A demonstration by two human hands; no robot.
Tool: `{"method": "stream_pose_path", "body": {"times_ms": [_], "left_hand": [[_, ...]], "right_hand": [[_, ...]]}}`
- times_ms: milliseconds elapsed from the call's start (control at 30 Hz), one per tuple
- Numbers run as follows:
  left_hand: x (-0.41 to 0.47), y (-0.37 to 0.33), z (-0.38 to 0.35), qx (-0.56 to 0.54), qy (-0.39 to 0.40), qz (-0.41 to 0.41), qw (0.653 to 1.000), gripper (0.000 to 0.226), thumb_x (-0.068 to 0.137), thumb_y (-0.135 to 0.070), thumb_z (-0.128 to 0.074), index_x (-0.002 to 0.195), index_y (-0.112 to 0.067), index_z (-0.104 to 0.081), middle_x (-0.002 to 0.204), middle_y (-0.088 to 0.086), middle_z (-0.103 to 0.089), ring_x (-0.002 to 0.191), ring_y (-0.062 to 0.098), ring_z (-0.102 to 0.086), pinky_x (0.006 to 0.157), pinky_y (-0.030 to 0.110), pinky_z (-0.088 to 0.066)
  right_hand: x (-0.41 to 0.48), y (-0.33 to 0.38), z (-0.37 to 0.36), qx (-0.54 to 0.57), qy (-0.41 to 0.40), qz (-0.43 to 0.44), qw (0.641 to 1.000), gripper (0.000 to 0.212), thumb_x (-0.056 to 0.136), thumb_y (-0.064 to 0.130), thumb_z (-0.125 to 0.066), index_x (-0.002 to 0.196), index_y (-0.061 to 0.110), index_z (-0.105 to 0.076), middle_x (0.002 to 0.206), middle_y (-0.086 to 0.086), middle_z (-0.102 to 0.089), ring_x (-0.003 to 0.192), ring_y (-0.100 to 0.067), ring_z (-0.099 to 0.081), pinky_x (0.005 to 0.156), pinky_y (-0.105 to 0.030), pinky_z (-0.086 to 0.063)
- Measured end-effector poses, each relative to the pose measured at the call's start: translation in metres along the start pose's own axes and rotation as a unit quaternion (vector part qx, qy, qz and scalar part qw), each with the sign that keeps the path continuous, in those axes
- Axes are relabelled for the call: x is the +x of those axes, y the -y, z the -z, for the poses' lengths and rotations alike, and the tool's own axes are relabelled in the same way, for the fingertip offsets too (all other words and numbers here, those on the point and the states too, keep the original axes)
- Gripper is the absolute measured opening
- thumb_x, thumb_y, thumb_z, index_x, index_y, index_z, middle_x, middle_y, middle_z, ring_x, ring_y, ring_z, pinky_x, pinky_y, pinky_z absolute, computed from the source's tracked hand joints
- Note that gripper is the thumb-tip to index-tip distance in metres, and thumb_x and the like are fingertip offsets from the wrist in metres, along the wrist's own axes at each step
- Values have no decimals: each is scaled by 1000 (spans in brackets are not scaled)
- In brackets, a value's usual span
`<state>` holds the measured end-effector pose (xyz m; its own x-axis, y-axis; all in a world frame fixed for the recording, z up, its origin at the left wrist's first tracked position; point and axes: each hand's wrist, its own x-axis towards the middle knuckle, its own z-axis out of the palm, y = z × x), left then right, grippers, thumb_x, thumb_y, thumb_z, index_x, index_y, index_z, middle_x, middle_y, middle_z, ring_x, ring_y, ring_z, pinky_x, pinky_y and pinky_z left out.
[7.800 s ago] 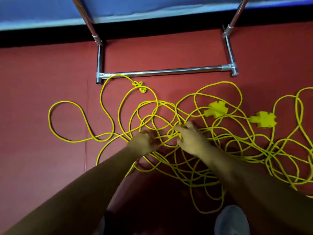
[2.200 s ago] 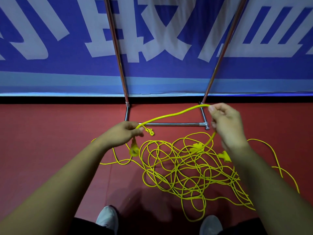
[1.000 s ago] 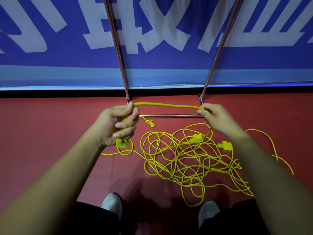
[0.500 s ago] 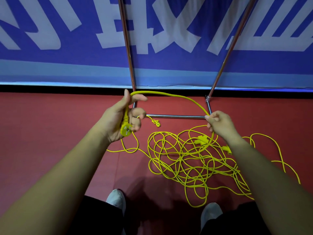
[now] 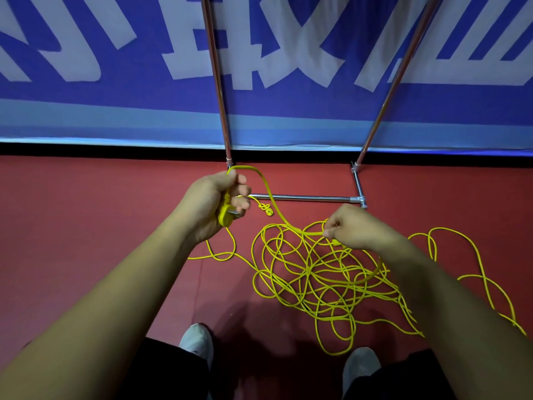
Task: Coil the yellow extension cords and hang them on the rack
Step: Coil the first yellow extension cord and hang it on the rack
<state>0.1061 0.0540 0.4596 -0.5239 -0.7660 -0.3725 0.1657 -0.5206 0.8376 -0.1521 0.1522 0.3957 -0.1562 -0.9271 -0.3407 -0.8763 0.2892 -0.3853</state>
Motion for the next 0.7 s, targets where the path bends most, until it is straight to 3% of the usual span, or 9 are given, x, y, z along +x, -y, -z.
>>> {"method": "stream_pose_path", "body": {"times_ms": [100, 200, 267, 333, 433, 500, 600, 700], "left_hand": [[-3, 4, -2, 134, 38, -11, 990, 29, 100, -28, -43, 89, -7, -60, 72, 7, -71, 50, 13, -65, 40, 17, -40], [-5, 11, -6, 242, 84, -4, 967, 31, 99, -28, -45, 94, -4, -64, 83, 13, -75, 59, 18, -69, 41, 19, -39], [-7, 18, -12, 313, 115, -2, 943, 32, 100, -28, -44, 94, -4, -64, 85, 12, -76, 54, 17, -66, 40, 19, -37], [-9, 22, -18, 363, 152, 4, 920, 32, 101, -31, -44, 92, -10, -66, 80, 8, -75, 48, 20, -54, 42, 20, -35], [-7, 23, -20, 336, 212, -10, 918, 36, 99, -41, -44, 87, -15, -66, 63, 9, -64, 55, 25, -49, 48, 30, -34], [-6, 21, -19, 319, 211, -17, 924, 32, 100, -31, -45, 83, -11, -64, 52, 0, -49, 48, 18, -47, 43, 21, -33], [-2, 16, -11, 215, 154, -18, 964, 24, 91, -21, -48, 78, -4, -58, 45, -5, -35, 42, 10, -37, 37, 17, -25], [3, 7, 4, 168, 119, -24, 978, 21, 87, -22, -48, 79, -4, -55, 45, -5, -33, 42, 12, -34, 42, 23, -15]], "right_hand": [[-14, 15, 13, -22, 98, 56, 993, 15, 86, 7, -57, 82, 3, -70, 71, -17, -64, 61, -13, -47, 58, -31, -42], [-30, 36, 22, 40, 184, 132, 973, 15, 90, 9, -61, 96, 13, -74, 57, 5, -56, 53, -6, -44, 54, -27, -37], [-36, 48, 28, 118, 183, 192, 957, 14, 92, 9, -60, 97, 12, -73, 58, 7, -55, 52, -5, -42, 51, -23, -34], [-37, 55, 31, 198, 116, 214, 949, 13, 93, 9, -59, 95, 13, -72, 59, 7, -55, 52, -3, -41, 49, -19, -32], [-34, 56, 30, 331, 26, 174, 927, 5, 89, 15, -66, 87, 12, -70, 58, -2, -53, 54, -12, -43, 49, -24, -34], [-30, 50, 27, 352, -17, 154, 923, 13, 85, 23, -71, 78, 13, -66, 57, -8, -49, 55, -19, -41, 51, -31, -32], [-19, 22, 27, 296, 9, 147, 944, 15, 88, 25, -68, 78, 14, -64, 64, -9, -61, 62, -19, -54, 63, -38, -45], [-12, -7, 21, 201, 63, 121, 970, 20, 92, 32, -61, 78, 17, -63, 71, -1, -65, 69, -19, -57, 68, -45, -47]]}}
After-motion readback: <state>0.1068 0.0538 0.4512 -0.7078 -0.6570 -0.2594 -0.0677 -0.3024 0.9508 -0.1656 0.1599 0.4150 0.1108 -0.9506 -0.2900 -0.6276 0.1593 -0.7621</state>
